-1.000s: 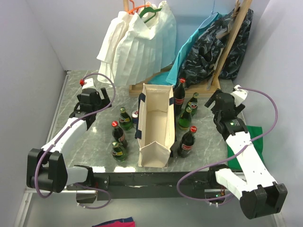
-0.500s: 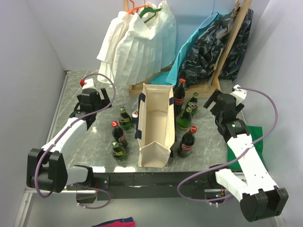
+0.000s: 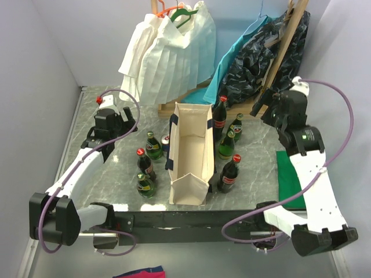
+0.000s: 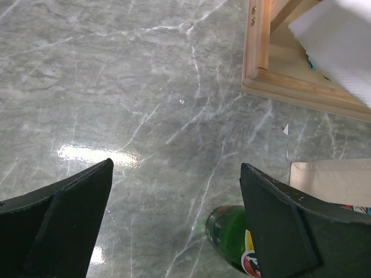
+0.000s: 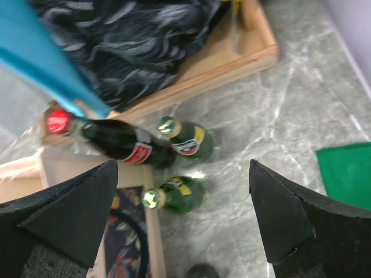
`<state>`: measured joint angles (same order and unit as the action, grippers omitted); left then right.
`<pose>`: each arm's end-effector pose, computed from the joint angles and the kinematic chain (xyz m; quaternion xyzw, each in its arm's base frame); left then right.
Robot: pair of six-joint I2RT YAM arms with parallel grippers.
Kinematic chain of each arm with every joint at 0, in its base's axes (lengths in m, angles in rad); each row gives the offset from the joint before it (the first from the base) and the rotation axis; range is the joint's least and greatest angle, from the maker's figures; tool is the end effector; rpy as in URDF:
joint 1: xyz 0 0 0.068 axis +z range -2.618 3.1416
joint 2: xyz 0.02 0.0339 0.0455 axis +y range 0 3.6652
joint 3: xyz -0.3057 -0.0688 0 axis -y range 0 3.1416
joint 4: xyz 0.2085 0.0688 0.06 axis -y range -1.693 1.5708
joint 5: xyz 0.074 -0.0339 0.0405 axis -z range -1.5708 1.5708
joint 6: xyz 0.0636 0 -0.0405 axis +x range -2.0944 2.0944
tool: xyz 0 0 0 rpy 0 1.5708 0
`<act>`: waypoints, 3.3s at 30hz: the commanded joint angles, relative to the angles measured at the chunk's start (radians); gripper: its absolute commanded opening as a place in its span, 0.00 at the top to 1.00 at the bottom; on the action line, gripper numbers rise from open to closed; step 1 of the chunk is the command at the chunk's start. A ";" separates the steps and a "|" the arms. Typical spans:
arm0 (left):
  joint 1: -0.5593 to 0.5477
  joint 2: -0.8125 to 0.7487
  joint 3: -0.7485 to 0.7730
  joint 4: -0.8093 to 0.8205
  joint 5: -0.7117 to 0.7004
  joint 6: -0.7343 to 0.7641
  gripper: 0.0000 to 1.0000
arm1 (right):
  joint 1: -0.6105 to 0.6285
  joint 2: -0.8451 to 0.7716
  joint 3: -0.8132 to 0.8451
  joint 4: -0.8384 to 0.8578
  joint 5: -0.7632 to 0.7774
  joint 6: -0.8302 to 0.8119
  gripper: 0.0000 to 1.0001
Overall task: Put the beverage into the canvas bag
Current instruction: Pick up the drink from the center of the board.
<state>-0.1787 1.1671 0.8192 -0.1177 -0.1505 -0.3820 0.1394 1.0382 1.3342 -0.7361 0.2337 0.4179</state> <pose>0.2366 -0.0330 0.3185 -0.1254 0.8404 -0.0833 0.5207 0.1700 0.0090 0.4372 0.1783 0.8219 0.0517 0.5386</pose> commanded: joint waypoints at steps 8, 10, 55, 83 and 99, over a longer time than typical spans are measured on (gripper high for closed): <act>-0.004 -0.009 0.001 0.020 0.046 0.014 0.04 | -0.006 0.105 0.068 -0.115 -0.162 -0.039 0.07; -0.004 -0.009 0.000 0.018 0.043 0.014 0.04 | -0.007 0.117 0.060 -0.123 -0.159 -0.039 0.08; -0.004 -0.006 0.014 -0.031 -0.003 -0.024 0.04 | 0.081 0.461 0.079 0.038 0.010 0.059 0.33; -0.004 -0.023 0.003 -0.028 -0.018 0.000 0.04 | 0.083 0.545 0.117 0.040 -0.004 0.059 0.48; -0.004 -0.026 -0.008 -0.020 -0.024 -0.003 0.04 | 0.083 0.557 0.125 0.047 -0.005 0.048 1.00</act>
<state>-0.1783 1.1725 0.8192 -0.1482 -0.1616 -0.3870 0.2192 1.5848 1.4132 -0.7109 0.2211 0.4702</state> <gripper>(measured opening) 0.966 0.394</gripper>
